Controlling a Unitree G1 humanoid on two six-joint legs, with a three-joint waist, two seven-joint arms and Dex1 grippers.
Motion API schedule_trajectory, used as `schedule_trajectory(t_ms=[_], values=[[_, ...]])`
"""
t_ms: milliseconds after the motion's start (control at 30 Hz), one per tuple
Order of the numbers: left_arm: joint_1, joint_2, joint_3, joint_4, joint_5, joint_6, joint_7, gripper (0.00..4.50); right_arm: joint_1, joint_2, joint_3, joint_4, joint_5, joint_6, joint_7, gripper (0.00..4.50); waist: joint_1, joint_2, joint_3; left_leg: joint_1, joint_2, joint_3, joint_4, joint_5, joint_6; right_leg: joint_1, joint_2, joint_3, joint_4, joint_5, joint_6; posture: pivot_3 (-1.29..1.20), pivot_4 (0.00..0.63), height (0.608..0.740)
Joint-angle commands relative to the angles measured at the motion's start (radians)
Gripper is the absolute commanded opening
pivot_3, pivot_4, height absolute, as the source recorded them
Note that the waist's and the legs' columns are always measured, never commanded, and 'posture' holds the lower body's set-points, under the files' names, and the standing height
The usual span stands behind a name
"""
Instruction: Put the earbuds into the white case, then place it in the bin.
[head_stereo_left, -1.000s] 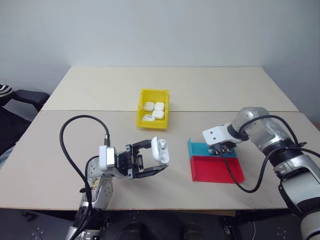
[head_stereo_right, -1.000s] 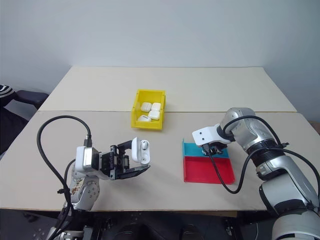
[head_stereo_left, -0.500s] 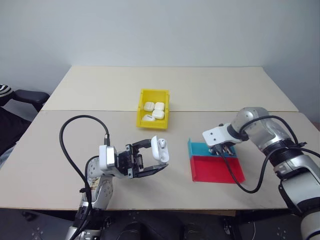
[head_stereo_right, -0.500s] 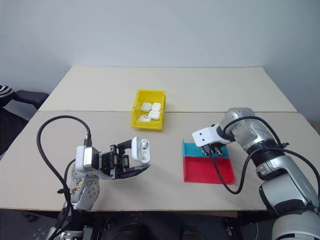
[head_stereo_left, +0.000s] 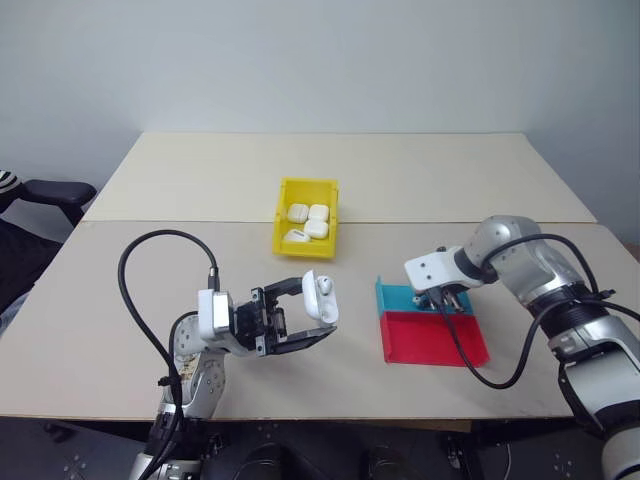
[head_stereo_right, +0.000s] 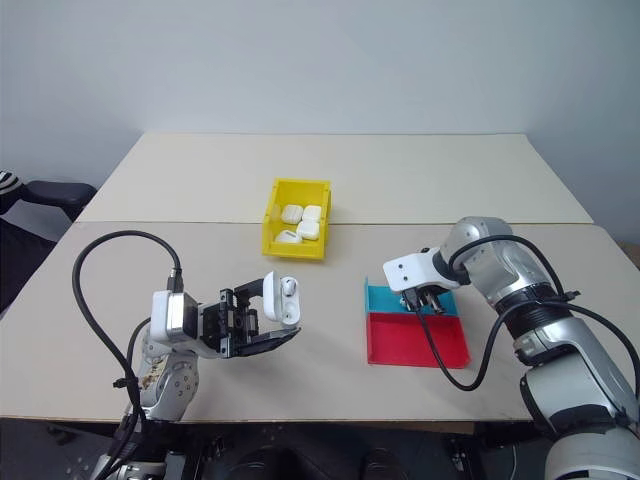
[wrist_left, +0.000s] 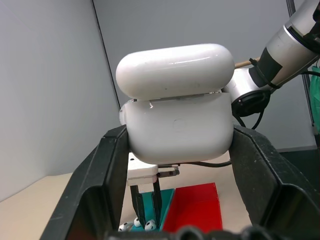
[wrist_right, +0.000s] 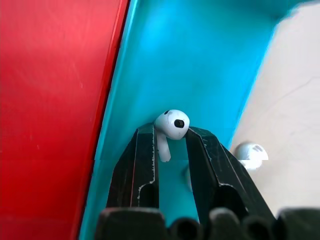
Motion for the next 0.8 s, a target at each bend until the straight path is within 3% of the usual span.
schedule_trajectory(t_ms=[33,300,500,633,800], values=[[-0.010,-0.004,-0.004,-0.060,-0.027,0.020,0.026,2.74,0.003,-0.063,-0.183,-0.199,0.154,0.161,0.014,0.76,0.002,0.000,0.000,0.000,0.000,0.000,0.000,0.000,0.000,0.000,0.000,0.000,0.000,0.000,0.000,0.00,0.150,0.740],[-0.067,-0.041,-0.031,-0.152,-0.098,0.131,0.096,2.74,0.143,-0.164,-0.625,-0.651,0.522,0.616,-0.108,0.76,0.018,0.000,0.000,0.000,0.000,-0.005,0.000,-0.001,0.002,0.001,-0.001,-0.001,-0.001,0.000,0.000,0.00,0.150,0.740],[-0.117,-0.068,-0.043,-0.096,-0.107,0.149,0.056,2.74,0.191,0.019,-1.016,-0.978,1.020,1.058,-0.437,0.76,0.013,0.000,0.000,0.001,0.000,-0.009,0.000,-0.001,0.002,0.002,0.000,-0.001,0.000,0.000,0.000,0.00,0.150,0.740],[-0.161,-0.081,-0.061,-0.066,-0.076,0.163,0.059,2.74,0.259,0.159,-1.094,-1.102,1.330,1.096,-0.690,0.76,0.015,-0.001,0.000,0.001,0.000,-0.010,0.001,-0.001,0.002,0.003,0.000,-0.001,0.000,0.000,-0.001,0.00,0.150,0.740],[-0.209,-0.100,-0.079,-0.051,-0.067,0.181,0.073,2.74,0.388,0.189,-1.029,-1.194,1.492,1.016,-0.835,0.76,0.017,-0.001,0.000,-0.001,-0.002,-0.011,0.000,-0.002,0.003,0.002,0.000,0.000,-0.001,0.000,0.000,0.00,0.150,0.740]])
